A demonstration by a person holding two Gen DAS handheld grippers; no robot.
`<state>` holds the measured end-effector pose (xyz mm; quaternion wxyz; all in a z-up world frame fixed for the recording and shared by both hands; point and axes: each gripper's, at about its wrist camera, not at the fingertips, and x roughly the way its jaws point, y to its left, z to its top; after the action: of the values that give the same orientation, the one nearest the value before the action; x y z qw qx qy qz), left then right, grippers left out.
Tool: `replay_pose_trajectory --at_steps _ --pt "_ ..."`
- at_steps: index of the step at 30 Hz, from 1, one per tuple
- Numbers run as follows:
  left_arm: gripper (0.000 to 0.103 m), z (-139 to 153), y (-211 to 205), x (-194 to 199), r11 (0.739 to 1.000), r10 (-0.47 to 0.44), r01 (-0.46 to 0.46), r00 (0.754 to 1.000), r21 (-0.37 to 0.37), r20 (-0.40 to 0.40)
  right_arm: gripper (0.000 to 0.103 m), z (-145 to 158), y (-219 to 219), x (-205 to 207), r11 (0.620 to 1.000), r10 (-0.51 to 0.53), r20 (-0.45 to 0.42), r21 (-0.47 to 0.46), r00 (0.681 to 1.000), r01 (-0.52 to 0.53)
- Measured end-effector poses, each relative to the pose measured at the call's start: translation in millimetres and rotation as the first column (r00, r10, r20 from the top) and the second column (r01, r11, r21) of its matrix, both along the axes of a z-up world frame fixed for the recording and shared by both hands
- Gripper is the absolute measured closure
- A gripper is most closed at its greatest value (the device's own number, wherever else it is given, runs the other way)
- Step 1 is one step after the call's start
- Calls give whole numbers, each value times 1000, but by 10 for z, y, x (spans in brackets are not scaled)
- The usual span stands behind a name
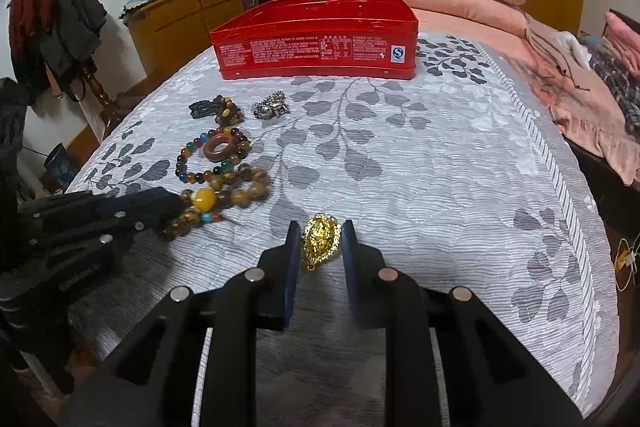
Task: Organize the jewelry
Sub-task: 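Close the right tool on the gold pendant while the left tool grasps the wooden bead bracelet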
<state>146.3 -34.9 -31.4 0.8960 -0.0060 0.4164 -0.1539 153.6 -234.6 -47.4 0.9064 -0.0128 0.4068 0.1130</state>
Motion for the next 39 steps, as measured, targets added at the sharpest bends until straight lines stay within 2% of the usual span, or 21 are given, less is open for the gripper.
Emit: replay_pose_trajectory --at_steps 5,8,10,11,14,17,21,39 --pt "88 -14 77 13 1000 16 -16 1000 -14 -8 83 -15 25 23 1000 4 -6 3 1000 -4" --pt "76 -39 20 24 1000 1 -1 1000 -7 0 83 -43 50 36 1000 13 -18 5 1000 -13" --pt "76 -48 -32 22 1000 -1 0 1000 24 17 83 -53 58 41 1000 12 -23 4 1000 -12" --pt "77 -50 -43 19 999 -2 2 1000 32 21 83 -59 54 45 1000 11 -25 5 1000 -11" --pt "88 -52 -33 12 999 10 -11 999 47 33 83 -73 58 55 1000 10 -26 3 1000 -10" --pt "92 -28 51 16 1000 19 -19 1000 -6 22 83 -68 61 57 1000 7 -26 4 1000 -7" --pt "92 42 154 -4 997 25 -23 999 -79 26 83 -36 61 45 1000 5 -19 4 1000 -5" --pt "92 547 249 -121 991 45 -23 985 -135 166 83 286 102 31 1000 12 48 10 999 -13"
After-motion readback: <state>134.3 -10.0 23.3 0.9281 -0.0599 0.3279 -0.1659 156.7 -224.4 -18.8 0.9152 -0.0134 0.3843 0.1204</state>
